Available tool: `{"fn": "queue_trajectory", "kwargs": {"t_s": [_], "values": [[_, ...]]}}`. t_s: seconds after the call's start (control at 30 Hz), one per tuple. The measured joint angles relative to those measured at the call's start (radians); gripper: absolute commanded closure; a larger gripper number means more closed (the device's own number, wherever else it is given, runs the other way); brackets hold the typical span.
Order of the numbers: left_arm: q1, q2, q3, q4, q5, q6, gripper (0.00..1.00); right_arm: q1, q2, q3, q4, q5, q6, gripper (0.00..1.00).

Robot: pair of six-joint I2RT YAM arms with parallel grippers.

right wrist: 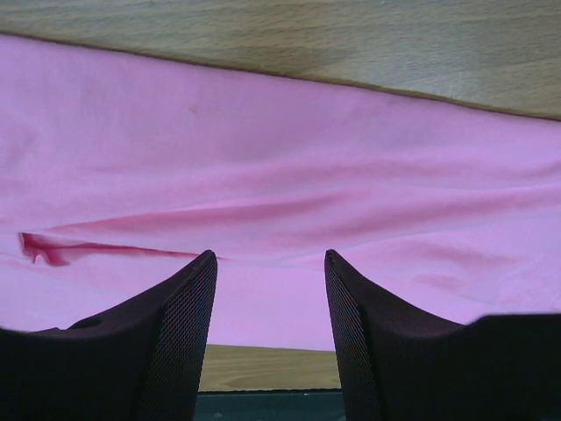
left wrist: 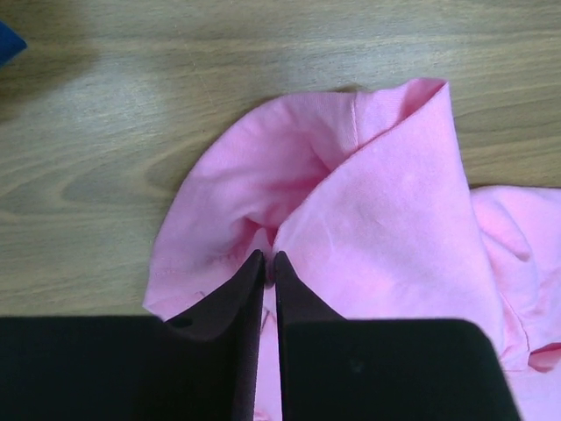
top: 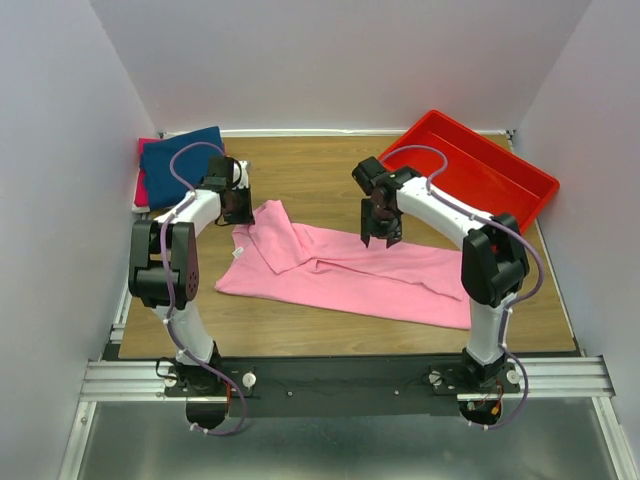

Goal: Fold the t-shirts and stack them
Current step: Fold the tshirt

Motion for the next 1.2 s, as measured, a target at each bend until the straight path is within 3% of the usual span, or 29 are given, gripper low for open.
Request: {"fn": "queue_trajectory", "kwargs": {"t_s": [0.1, 0.3, 0.57, 1.0, 1.2], "values": [[0.000, -0.006, -0.007, -0.009, 0.000, 0.001, 1.00, 0.014, 0.003, 0.005, 0.001, -0.014, 0.000, 0.40], [0.001, -0.051, -0.027, -0.036, 0.000, -0.009, 1.00, 0.071, 0.027, 0.059, 0.059, -0.078, 0.000, 0.41], [0.031, -0.246, -0.120, -0.091, 0.014, -0.073, 1.00, 0.173, 0.098, 0.141, 0.215, -0.173, 0.001, 0.42], [0.050, -0.570, -0.323, -0.186, 0.051, -0.183, 1.00, 0.189, 0.211, 0.111, 0.271, -0.079, 0.011, 0.41], [0.058, -0.594, -0.325, -0.225, 0.050, -0.183, 1.00, 0.173, 0.239, 0.112, 0.273, -0.030, -0.002, 0.41]]}}
